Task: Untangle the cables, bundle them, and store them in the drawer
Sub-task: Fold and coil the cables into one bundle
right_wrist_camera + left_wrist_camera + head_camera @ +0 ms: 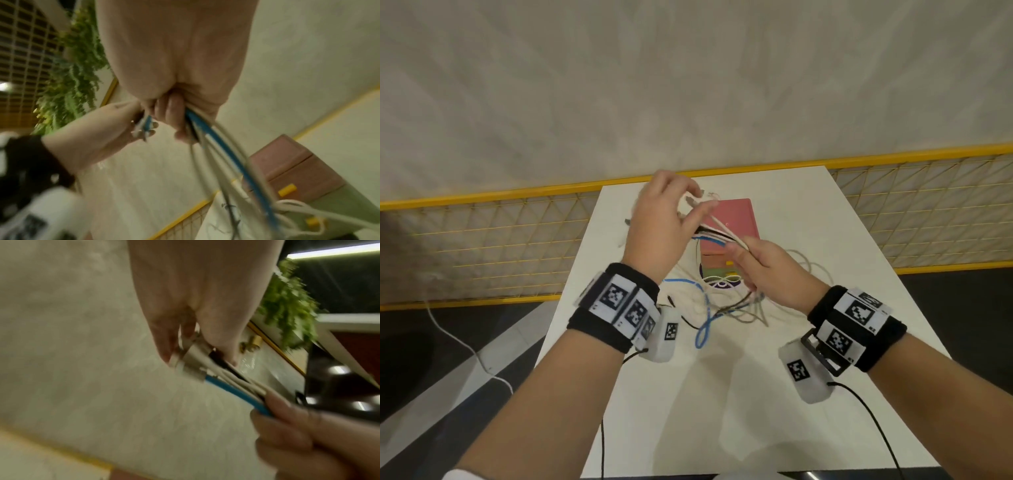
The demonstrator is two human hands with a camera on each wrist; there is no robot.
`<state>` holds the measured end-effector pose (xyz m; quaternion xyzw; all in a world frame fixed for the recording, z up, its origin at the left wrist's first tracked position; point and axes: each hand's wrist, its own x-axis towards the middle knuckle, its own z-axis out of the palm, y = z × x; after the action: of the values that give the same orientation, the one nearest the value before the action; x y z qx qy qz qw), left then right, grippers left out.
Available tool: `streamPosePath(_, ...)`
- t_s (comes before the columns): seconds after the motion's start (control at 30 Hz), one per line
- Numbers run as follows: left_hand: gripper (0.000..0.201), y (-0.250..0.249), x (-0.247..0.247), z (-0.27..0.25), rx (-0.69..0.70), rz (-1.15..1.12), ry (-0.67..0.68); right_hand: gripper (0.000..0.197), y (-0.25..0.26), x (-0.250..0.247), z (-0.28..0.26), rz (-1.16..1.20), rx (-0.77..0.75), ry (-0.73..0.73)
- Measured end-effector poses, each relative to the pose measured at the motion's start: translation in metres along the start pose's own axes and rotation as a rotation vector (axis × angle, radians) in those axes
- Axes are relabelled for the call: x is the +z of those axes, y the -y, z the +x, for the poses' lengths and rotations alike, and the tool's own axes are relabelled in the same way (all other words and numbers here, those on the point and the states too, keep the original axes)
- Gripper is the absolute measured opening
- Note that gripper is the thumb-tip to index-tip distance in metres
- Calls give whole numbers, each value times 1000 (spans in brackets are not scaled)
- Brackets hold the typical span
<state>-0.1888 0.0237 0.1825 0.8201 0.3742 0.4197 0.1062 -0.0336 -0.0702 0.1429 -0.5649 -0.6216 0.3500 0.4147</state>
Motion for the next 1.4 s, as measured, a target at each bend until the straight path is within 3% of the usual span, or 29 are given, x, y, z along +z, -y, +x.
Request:
streamPosePath(0.07,21,-8,8,-7,247,155,-18,31,4,1,4,-79,-22,-41)
streamPosePath(0.13,30,-18,20,-16,346,91,141,25,7,3,8,-174,-62,-58)
streamPosePath(0.2,40,-20,27,-26,225,-17,286,21,11,3,9,-179,-74,-34)
streamPosePath(0.27,42,-15,29,-27,77,-71,321,24,13,-1,10,-175,-118,-11)
streamPosePath(0.33,39,-13,25,-22,11,-38,280,27,12,-8,10,-145,-128,29)
streamPosePath(0.5,17,9,0,-1,-201,-202,-32,33,-9,-37,3,-114,-4,123)
streamPosePath(0.7,20,21,3,-9,-367,-120,-66,36,6,-41,11,-244,-55,153)
streamPosePath(0.77,26,17,5,-12,-294,-35,-92,36,12,-36,14,-259,-64,130)
streamPosePath(0.83,31,-1,10,-15,-45,-6,-118,35,17,-28,18,-312,-86,131)
streamPosePath(0.9,41,-19,22,-25,70,-34,66,36,21,-21,21,-362,-105,135)
streamPosePath(0.97,56,-24,31,-32,-75,-130,242,46,24,-18,22,-366,-124,129)
streamPosePath(1.03,57,-17,33,-33,-156,-143,276,46,25,-20,20,-339,-133,142)
streamPosePath(1.13,43,-22,26,-27,-114,-88,254,24,24,-30,20,-237,-99,206)
streamPosePath(1.23,28,-21,17,-17,-116,-48,165,51,22,-45,23,-192,-64,255)
streamPosePath(1.27,26,-19,13,-15,-126,-42,136,51,22,-49,24,-186,-62,268)
streamPosePath(1.4,25,-11,-5,-7,-126,-39,67,19,28,-65,27,-167,0,354)
